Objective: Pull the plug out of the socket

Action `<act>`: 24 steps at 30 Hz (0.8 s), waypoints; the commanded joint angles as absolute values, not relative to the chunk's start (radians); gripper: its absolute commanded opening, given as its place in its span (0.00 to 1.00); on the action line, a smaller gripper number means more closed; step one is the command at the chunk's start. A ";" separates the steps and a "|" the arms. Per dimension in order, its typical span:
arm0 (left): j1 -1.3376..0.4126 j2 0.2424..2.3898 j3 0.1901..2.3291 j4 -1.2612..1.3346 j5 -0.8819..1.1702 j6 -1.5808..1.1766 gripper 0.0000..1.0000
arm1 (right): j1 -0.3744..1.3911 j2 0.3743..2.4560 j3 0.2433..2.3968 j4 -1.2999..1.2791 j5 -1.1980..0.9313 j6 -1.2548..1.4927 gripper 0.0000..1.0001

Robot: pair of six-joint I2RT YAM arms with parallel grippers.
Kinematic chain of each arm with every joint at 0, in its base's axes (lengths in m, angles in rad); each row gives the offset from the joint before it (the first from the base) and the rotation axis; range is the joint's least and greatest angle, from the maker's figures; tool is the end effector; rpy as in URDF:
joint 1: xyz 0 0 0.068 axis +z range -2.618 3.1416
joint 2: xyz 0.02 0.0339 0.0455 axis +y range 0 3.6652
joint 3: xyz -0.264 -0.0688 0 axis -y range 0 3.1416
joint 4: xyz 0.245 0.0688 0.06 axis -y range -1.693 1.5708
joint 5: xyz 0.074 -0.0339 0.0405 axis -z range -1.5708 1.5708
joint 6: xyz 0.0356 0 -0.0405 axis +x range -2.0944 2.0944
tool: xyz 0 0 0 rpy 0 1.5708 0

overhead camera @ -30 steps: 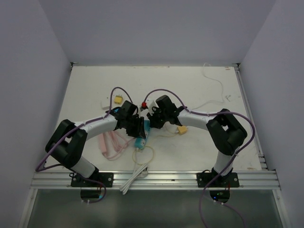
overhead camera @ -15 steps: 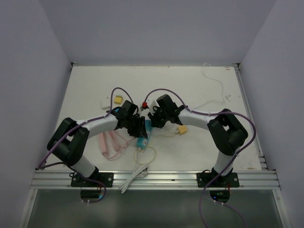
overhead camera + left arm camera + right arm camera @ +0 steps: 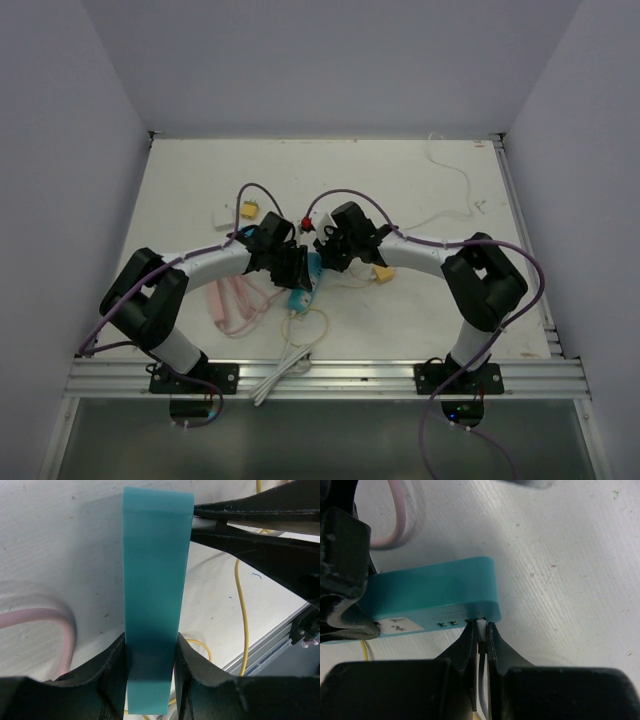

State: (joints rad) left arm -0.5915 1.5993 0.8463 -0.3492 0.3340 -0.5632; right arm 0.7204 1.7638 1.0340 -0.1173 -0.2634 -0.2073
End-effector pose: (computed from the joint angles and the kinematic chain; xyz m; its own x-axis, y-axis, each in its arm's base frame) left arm 0.2391 -0.1747 0.1576 -0.9731 0.0460 -0.2257 0.1539 0.8589 -0.4884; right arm 0.2682 0.2478 0.1728 -0.3934 -0.6097 -0.6881 -0.8660 0.4970 0.0546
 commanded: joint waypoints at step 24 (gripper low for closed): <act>-0.574 1.694 0.818 -0.633 -0.167 -0.612 0.00 | 0.689 1.586 0.959 -0.206 -0.206 -0.109 0.00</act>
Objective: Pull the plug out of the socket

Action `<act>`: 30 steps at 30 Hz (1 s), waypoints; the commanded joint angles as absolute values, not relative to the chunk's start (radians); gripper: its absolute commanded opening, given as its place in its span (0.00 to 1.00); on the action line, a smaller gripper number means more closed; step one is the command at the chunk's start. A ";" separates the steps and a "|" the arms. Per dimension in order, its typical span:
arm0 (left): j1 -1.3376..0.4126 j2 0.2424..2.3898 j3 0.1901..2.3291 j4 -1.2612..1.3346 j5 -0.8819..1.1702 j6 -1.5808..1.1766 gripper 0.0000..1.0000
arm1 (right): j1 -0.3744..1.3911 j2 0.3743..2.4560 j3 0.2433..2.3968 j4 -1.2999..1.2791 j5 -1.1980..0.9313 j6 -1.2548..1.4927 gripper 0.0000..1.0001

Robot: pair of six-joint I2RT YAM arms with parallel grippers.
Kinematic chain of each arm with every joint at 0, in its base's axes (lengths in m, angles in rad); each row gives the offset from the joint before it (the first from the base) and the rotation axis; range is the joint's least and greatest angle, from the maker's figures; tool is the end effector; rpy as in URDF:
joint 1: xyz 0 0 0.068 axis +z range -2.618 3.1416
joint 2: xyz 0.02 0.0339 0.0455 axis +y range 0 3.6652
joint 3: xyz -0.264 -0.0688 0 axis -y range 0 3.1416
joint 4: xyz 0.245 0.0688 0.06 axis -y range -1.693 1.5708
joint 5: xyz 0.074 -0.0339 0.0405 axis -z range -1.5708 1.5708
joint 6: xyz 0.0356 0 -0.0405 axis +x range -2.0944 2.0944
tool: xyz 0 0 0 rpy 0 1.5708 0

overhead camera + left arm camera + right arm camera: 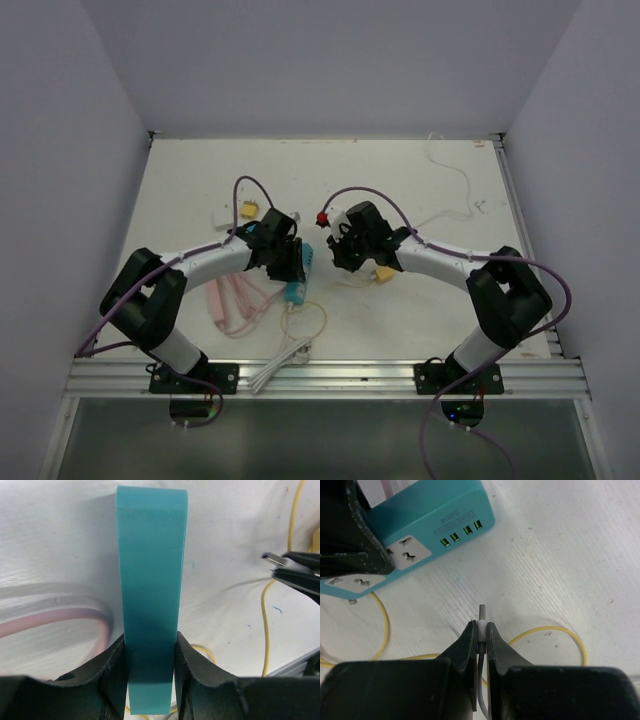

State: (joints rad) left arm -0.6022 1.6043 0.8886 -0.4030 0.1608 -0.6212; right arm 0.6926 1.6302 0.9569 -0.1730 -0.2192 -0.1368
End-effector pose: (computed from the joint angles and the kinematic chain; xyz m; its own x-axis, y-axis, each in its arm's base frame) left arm 0.2446 -0.1751 0.1637 -0.9618 -0.0360 -0.2714 0.0701 0.9258 -0.3714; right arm 0.2542 0.2210 0.1897 -0.4708 -0.5636 -0.6788 -0.8059 0.5878 0.0709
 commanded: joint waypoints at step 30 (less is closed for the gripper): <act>-0.575 1.744 1.213 -0.444 0.121 -0.663 0.00 | 0.158 1.413 0.753 -0.161 -0.034 0.489 0.43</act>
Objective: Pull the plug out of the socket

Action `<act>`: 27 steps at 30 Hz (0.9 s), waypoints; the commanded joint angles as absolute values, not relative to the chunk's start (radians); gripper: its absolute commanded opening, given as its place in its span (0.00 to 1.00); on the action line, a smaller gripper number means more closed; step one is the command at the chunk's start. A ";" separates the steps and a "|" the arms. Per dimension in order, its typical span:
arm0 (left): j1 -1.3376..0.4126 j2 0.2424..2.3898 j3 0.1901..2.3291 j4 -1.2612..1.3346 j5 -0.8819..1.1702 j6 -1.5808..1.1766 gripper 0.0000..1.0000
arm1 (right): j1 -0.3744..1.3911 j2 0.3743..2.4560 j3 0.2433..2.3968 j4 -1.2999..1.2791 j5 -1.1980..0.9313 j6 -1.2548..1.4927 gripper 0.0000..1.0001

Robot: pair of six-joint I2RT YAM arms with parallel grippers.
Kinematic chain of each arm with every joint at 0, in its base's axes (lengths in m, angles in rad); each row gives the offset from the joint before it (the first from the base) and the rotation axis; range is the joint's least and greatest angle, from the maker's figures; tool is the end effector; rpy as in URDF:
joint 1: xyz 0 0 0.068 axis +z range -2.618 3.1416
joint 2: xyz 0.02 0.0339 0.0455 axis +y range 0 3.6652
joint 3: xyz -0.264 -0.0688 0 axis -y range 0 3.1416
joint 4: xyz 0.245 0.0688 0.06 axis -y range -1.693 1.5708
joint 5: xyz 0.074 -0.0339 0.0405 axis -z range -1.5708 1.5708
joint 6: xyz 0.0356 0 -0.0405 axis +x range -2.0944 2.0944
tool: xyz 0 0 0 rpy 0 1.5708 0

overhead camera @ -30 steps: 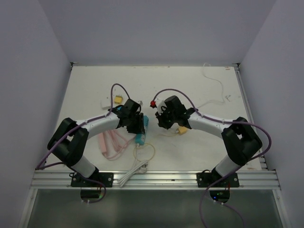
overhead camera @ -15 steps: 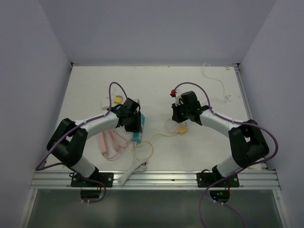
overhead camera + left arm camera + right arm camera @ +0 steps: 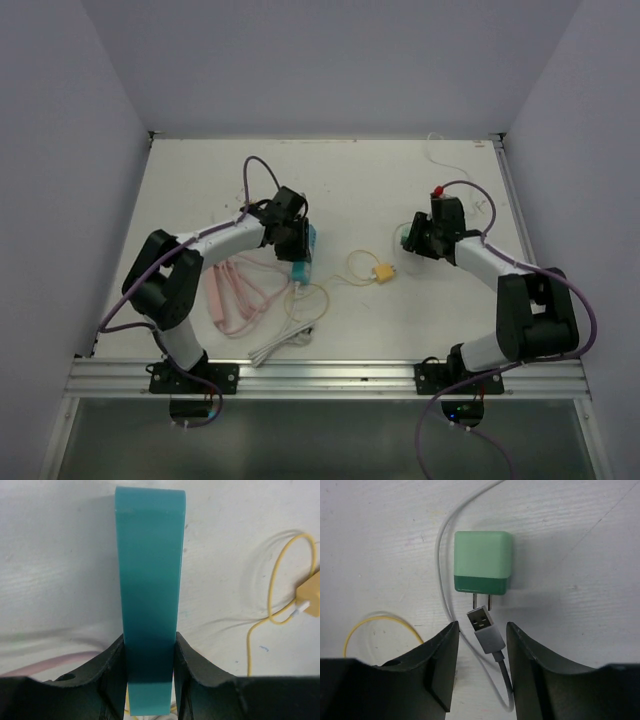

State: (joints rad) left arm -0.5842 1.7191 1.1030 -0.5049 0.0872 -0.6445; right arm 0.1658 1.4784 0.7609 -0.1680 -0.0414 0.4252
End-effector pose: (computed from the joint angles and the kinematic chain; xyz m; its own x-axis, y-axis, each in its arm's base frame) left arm 0.2829 -0.1908 0.1834 -0.9496 -0.0897 -0.3004 0.0132 0.9460 -0.3239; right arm 0.2848 0.0492 0.1757 -0.7743 0.2883 -0.5633 0.1412 0.9465 0.2903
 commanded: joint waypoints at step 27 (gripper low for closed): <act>-0.744 2.177 1.566 0.067 0.310 -0.936 0.00 | 0.156 0.798 0.796 -0.446 -0.003 0.494 0.99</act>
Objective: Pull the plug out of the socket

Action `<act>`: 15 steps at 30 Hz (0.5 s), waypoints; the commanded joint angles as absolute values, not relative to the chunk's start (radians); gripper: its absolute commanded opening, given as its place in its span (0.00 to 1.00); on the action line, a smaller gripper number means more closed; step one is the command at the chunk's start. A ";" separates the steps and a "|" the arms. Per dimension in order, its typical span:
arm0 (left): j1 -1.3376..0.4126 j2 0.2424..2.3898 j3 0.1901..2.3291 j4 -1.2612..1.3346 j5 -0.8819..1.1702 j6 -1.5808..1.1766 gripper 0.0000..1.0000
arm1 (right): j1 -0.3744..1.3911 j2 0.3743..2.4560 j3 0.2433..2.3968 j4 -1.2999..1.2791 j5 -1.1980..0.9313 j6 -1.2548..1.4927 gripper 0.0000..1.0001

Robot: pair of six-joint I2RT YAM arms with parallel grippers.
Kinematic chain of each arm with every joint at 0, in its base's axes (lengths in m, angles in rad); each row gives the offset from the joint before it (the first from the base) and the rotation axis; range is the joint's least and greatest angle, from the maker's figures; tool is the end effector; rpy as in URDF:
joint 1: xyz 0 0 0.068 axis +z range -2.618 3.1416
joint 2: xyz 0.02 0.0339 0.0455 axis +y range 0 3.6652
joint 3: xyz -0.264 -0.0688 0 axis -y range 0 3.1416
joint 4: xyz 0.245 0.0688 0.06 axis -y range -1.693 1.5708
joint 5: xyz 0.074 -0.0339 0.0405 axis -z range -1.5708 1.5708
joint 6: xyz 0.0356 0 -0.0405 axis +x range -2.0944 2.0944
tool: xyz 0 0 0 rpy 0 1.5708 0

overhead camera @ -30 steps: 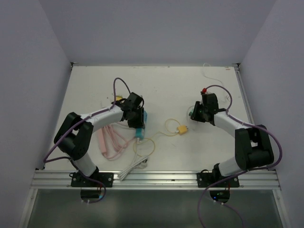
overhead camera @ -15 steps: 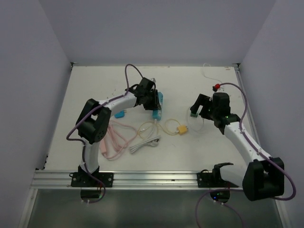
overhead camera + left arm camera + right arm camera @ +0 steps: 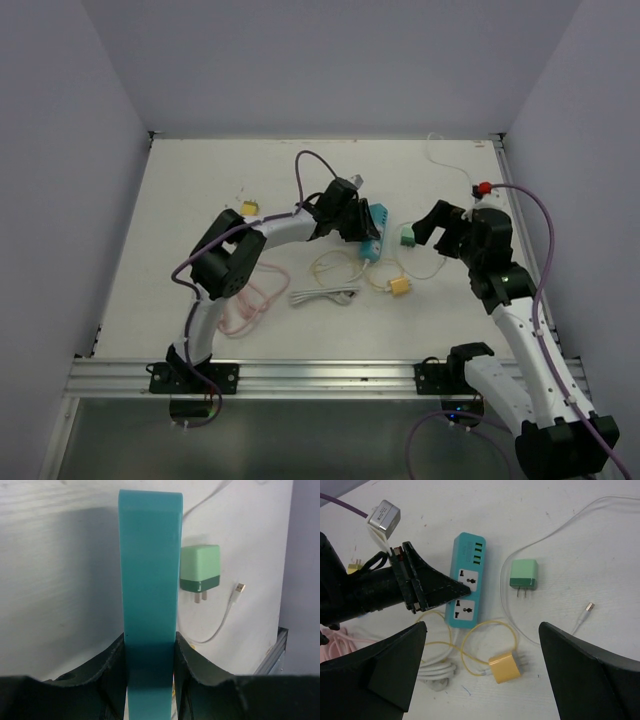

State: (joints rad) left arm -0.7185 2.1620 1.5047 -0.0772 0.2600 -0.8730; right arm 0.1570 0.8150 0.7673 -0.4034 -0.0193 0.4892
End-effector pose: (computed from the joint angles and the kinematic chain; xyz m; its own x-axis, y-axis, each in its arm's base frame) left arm 0.3540 -0.3217 0.1578 -0.9217 -0.1777 -0.3448 0.1144 0.7248 -0.6794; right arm 0.1828 0.0296 0.3061 -0.4616 0.4026 -0.7905 0.0492 0.9013 0.4303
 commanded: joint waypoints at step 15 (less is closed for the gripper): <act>-0.736 2.106 1.442 0.115 0.281 -0.899 0.67 | 0.156 0.724 0.815 -0.502 -0.003 0.491 0.99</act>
State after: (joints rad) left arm -0.7692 2.2074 1.4670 0.0631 0.3073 -0.9085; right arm 0.1570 0.7609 0.7681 -0.4816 -0.0158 0.4896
